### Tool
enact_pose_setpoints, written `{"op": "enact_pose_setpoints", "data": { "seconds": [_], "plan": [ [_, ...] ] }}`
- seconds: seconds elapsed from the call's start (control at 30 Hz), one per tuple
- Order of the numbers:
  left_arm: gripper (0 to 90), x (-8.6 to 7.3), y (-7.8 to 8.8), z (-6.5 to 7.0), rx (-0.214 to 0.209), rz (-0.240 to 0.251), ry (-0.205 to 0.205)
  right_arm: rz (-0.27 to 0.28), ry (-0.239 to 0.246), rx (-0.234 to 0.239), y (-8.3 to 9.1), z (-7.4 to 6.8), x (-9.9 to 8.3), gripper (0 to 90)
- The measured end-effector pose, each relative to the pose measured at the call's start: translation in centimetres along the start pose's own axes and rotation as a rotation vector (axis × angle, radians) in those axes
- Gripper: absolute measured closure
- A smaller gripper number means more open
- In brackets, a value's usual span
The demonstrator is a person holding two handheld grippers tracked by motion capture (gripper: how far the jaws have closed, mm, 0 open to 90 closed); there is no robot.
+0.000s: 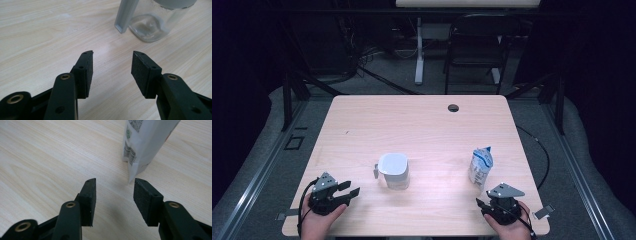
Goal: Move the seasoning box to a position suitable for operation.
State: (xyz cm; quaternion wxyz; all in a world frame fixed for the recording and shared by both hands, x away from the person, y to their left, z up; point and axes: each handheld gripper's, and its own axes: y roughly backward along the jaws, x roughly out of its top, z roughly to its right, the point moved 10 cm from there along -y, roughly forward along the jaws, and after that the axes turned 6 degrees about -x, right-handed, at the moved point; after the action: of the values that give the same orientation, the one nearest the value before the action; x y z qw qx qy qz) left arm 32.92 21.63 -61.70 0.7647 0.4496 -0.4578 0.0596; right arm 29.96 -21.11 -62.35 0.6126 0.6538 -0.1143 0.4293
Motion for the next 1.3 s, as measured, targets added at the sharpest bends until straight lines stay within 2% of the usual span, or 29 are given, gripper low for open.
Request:
{"op": "enact_pose_setpoints", "data": {
  "seconds": [0.07, 0.17, 0.23, 0.3, 0.37, 0.43, 0.5, 0.6, 0.7, 0.77, 0.8, 0.9, 1.13, 1.3],
  "plan": [
    [53.0, 0.0, 0.0, 0.0, 0.000, -0.003, -0.004, 0.001, -0.006, -0.004, 0.0, 0.1, 0.0, 53.4],
    [53.1, 0.3, 0.2, -0.2, 0.004, 0.027, 0.007, 0.019, 0.018, -0.020, 0.1, 0.3, 0.1, 51.9],
    [52.7, 0.4, 0.3, -0.2, 0.007, 0.043, 0.009, 0.033, 0.012, -0.050, 0.1, 0.5, 0.2, 51.6],
    [52.6, 0.5, 0.3, -0.1, 0.003, 0.039, 0.010, 0.038, -0.013, -0.025, 0.2, 0.4, 0.3, 51.9],
    [50.8, 0.8, 0.4, -0.1, 0.008, 0.055, 0.009, 0.039, -0.010, -0.025, 0.2, 0.5, 0.3, 51.4],
    [49.8, 1.1, 0.4, -0.1, 0.011, 0.065, 0.008, 0.033, -0.005, -0.036, 0.2, 0.7, 0.3, 50.0],
    [49.4, 1.5, 0.4, 0.0, 0.017, 0.081, -0.007, 0.057, 0.011, -0.057, 0.6, 0.8, 0.6, 51.0],
    [50.2, 2.1, 0.4, 0.3, -0.002, 0.084, -0.004, 0.080, 0.004, -0.040, 1.0, 0.4, 1.0, 52.0],
    [51.5, 2.4, 0.3, 0.5, -0.001, 0.072, -0.014, 0.076, 0.025, -0.018, 1.0, -0.2, 1.0, 52.1],
    [52.2, 2.8, 0.1, 1.2, -0.039, 0.061, -0.014, 0.074, 0.038, 0.003, 1.0, -0.9, 1.1, 52.5],
    [52.1, 2.8, 0.1, 1.2, -0.027, 0.053, -0.022, 0.075, 0.037, 0.005, 1.0, -1.0, 1.1, 52.5],
    [52.6, 3.0, -0.3, 1.3, -0.037, 0.039, -0.022, 0.072, 0.029, 0.028, 1.1, -1.3, 1.1, 53.9],
    [52.7, 3.9, -1.6, 0.9, -0.046, 0.025, -0.019, 0.059, 0.000, 0.051, 1.0, -1.0, 0.7, 53.9],
    [51.9, 4.7, -2.8, 1.1, -0.056, 0.023, -0.018, 0.057, -0.026, 0.047, 0.9, -0.6, 0.5, 53.5]
  ]
}}
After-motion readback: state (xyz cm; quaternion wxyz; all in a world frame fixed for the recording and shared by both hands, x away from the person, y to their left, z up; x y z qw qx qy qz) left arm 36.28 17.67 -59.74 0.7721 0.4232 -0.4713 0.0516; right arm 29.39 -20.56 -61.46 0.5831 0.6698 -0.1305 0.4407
